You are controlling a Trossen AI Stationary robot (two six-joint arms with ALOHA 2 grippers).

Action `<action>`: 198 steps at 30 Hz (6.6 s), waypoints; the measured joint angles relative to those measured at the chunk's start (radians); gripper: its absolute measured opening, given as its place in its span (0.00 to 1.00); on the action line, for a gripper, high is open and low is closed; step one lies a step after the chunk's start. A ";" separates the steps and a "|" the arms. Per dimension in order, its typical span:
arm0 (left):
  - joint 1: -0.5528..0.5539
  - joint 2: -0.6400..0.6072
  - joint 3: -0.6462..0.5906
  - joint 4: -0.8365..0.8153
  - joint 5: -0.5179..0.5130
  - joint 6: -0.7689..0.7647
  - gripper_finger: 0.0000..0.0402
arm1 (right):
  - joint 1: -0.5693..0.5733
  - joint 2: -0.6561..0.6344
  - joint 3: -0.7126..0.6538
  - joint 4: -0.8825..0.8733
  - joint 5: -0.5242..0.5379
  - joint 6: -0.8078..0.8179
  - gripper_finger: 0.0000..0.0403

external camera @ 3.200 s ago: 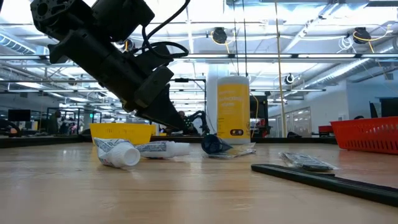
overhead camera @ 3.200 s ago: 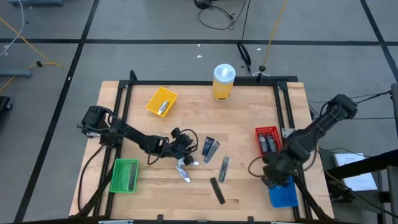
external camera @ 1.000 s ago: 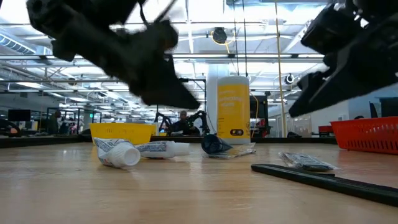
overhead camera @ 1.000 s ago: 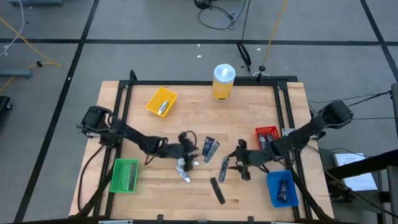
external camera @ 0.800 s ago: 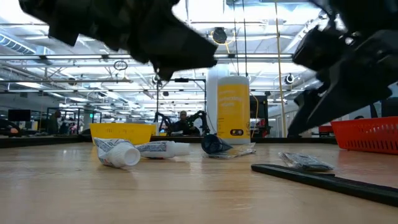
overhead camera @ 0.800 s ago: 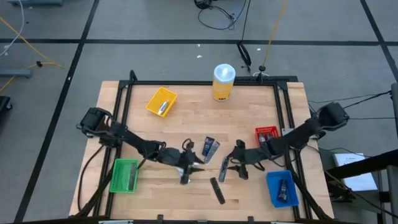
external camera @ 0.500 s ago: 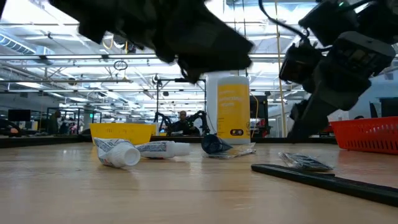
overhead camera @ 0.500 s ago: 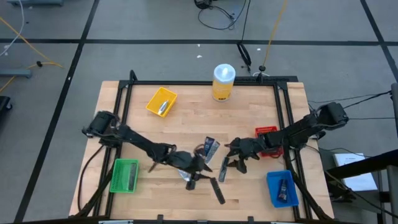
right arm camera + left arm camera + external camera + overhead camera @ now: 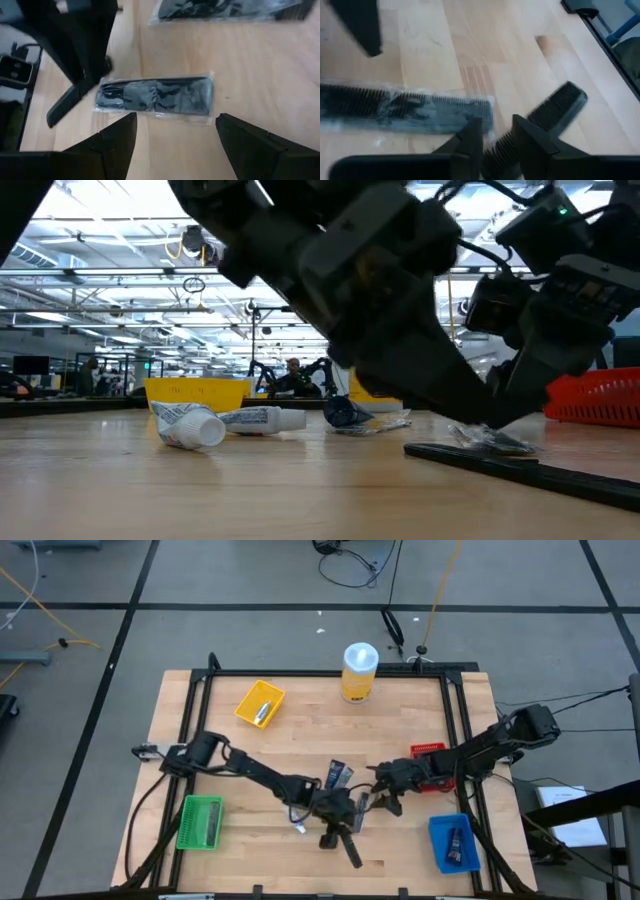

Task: Pick & Place Travel size toiletries
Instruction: Put the black comb into the green bin

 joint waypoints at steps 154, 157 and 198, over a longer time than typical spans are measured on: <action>0.066 0.044 0.003 0.016 -0.333 -0.090 0.01 | -0.172 0.055 0.006 0.083 0.156 -0.137 0.66; 0.071 0.033 0.003 -0.046 -0.333 -0.105 0.02 | -0.171 0.051 0.008 0.061 0.108 -0.114 0.66; 0.079 0.076 0.003 0.094 -0.180 -0.142 0.01 | -0.033 0.011 0.006 0.105 0.151 0.018 0.66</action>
